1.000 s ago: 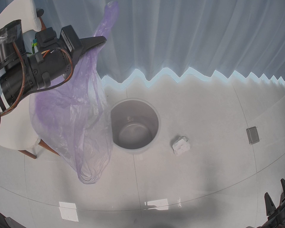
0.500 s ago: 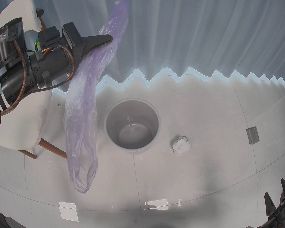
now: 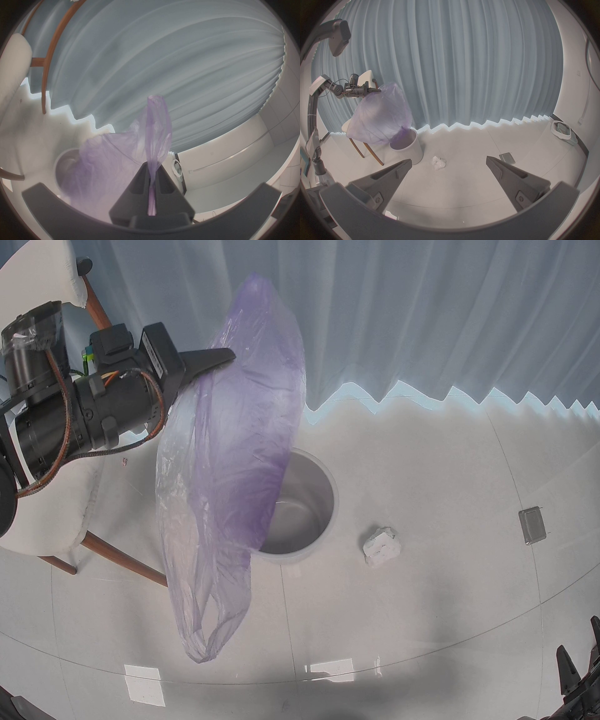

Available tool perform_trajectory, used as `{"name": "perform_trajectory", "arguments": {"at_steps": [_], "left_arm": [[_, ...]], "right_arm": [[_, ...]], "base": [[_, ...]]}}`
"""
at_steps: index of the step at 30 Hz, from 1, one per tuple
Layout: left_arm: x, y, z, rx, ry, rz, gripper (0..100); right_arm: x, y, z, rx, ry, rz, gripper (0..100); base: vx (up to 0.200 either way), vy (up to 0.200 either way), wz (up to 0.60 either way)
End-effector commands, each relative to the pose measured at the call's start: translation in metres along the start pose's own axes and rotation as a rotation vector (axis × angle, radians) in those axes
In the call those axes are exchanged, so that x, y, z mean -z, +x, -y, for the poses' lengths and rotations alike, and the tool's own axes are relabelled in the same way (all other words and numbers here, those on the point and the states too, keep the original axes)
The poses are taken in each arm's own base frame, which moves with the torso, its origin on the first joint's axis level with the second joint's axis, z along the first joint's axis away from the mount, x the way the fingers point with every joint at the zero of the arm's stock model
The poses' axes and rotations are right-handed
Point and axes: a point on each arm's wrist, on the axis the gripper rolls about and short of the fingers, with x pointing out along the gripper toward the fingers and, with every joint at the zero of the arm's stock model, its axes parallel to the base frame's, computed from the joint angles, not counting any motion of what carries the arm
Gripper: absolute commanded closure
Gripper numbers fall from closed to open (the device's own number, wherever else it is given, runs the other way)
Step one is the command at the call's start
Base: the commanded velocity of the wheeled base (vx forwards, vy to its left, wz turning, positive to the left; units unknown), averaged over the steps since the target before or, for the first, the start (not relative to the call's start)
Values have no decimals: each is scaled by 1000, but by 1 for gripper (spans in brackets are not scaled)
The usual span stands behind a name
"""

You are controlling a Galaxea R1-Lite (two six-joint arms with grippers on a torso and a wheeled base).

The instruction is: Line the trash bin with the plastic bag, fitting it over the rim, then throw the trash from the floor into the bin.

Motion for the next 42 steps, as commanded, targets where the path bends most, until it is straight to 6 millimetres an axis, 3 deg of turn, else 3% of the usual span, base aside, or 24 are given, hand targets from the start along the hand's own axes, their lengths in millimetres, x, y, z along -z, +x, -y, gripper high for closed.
{"name": "perform_trajectory", "arguments": {"at_steps": [1,6,11,17,24,42], "left_arm": [[9,0,-22,-72,13,-30,100],[26,-9,-51,-168,89,-87,100],[24,-8,-70,-223,117,-82,100],[23,-4,-73,-225,130,-76,100],[20,26,-69,-182,166,-101,100],[29,32,-62,-170,181,-155,100]], "right_arm": [[5,0,0,0,0,-1,0],[5,0,0,1,0,-1,0],[5,0,0,1,0,-1,0],[5,0,0,0,0,-1,0],[5,0,0,0,-2,-1,0],[5,0,0,0,0,-1,0]], "base": [[0,0,0],[0,0,0],[0,0,0],[0,0,0],[0,0,0],[200,0,0]]}}
